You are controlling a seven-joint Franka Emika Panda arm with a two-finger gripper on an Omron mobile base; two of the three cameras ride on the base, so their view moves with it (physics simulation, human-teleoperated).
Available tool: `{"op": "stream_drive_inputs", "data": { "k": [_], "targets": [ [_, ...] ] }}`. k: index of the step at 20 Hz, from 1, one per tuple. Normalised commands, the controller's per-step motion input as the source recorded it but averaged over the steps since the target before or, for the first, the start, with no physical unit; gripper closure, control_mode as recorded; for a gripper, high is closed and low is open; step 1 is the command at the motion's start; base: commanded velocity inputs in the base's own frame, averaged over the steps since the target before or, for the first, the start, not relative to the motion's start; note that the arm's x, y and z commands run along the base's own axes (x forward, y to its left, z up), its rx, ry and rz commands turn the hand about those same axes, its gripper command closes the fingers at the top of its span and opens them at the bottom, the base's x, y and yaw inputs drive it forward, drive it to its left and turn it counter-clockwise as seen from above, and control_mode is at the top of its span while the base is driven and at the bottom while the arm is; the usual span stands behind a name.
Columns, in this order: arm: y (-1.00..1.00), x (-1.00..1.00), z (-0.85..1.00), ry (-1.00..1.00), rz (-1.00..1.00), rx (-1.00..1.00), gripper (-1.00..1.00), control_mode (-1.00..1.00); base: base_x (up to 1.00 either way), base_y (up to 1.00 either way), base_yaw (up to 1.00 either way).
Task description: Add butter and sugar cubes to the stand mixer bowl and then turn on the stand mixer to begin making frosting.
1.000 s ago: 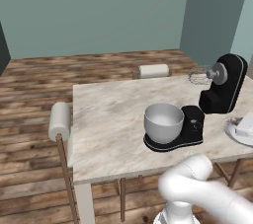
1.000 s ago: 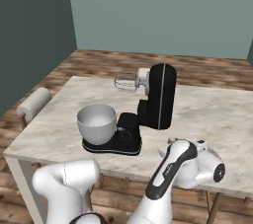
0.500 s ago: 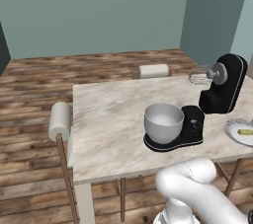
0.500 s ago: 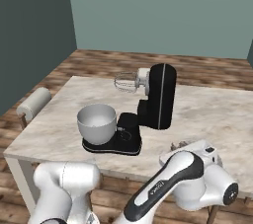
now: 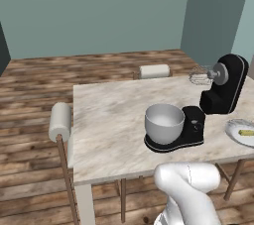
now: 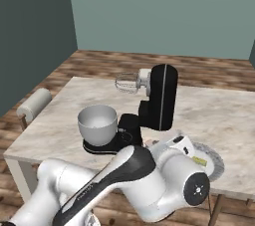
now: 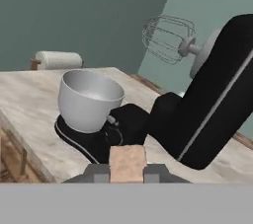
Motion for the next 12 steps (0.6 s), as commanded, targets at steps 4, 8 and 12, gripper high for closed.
{"op": "stream_drive_inputs", "data": {
  "k": [4,8,12],
  "targets": [
    [0.99,-0.41,1.00,0.00,0.00,-0.30,1.00,-1.00,0.00,0.00,0.00],
    [1.00,0.00,1.00,0.07,0.00,-0.31,1.00,-1.00,0.00,0.00,0.00],
    [1.00,0.11,0.86,0.14,0.00,-0.32,1.00,-1.00,0.00,0.00,0.00]
  ]
}}
